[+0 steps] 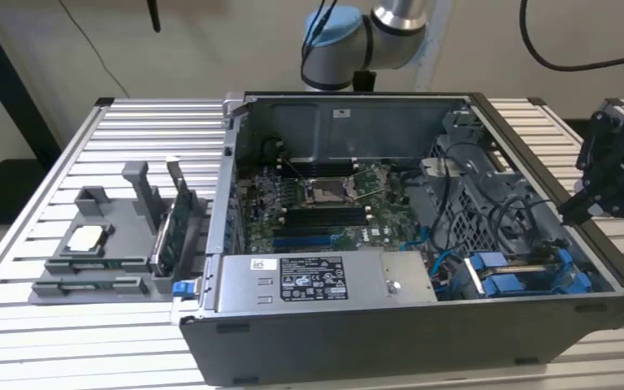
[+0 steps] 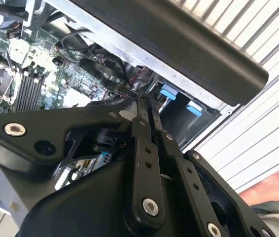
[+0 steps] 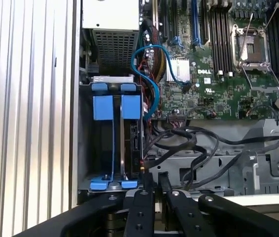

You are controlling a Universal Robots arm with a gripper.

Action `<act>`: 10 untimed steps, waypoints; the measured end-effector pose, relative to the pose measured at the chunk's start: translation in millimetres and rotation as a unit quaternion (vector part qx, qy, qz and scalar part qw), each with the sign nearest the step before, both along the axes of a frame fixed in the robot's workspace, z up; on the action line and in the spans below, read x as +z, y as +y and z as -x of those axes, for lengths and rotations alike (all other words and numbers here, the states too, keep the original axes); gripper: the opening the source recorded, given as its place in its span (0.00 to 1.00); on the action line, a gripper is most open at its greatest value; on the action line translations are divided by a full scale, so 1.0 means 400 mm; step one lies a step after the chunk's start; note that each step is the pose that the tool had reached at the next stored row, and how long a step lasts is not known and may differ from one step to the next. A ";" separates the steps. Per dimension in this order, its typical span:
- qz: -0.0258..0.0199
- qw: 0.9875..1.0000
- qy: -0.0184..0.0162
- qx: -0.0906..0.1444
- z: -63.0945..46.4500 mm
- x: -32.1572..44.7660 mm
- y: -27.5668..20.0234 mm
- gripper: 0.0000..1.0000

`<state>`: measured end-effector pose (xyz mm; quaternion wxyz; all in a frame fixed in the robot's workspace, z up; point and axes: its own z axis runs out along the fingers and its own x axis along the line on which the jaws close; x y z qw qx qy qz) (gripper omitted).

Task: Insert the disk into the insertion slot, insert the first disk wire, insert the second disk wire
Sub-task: 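Insert the second disk wire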

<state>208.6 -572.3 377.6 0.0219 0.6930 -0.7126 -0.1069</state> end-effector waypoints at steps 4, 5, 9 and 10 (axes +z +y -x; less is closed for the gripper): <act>-0.004 1.000 0.000 0.000 0.026 0.016 0.000 0.16; -0.005 1.000 0.000 0.000 0.032 0.021 0.000 0.16; -0.009 1.000 0.000 0.000 0.057 0.037 0.000 0.16; -0.010 1.000 0.000 0.000 0.064 0.041 0.000 0.16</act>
